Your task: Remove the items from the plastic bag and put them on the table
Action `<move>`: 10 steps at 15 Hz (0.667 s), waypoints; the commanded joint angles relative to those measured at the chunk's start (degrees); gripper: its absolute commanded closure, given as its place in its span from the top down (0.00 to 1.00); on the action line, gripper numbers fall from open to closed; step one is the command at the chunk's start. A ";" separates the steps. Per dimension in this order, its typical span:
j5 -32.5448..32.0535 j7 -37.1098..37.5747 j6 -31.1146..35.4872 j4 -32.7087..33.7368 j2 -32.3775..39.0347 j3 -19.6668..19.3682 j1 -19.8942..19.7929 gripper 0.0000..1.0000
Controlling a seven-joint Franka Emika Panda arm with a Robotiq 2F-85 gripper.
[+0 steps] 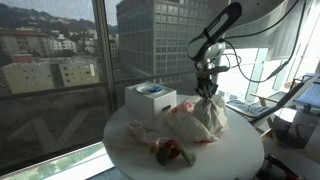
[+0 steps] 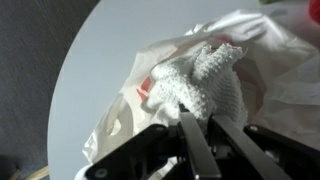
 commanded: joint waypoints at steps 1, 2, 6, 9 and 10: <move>2.20 -6.51 -13.61 10.09 -2.93 4.64 -2.86 0.13; 3.30 -7.69 -14.29 12.54 -3.48 5.58 -3.29 0.13; 3.11 -8.67 -11.28 19.45 -5.48 8.30 -2.84 0.13; 4.56 -10.64 -8.52 22.67 -6.36 10.83 -2.26 0.13; 4.79 -11.02 -7.75 23.80 -6.26 11.65 -1.97 0.13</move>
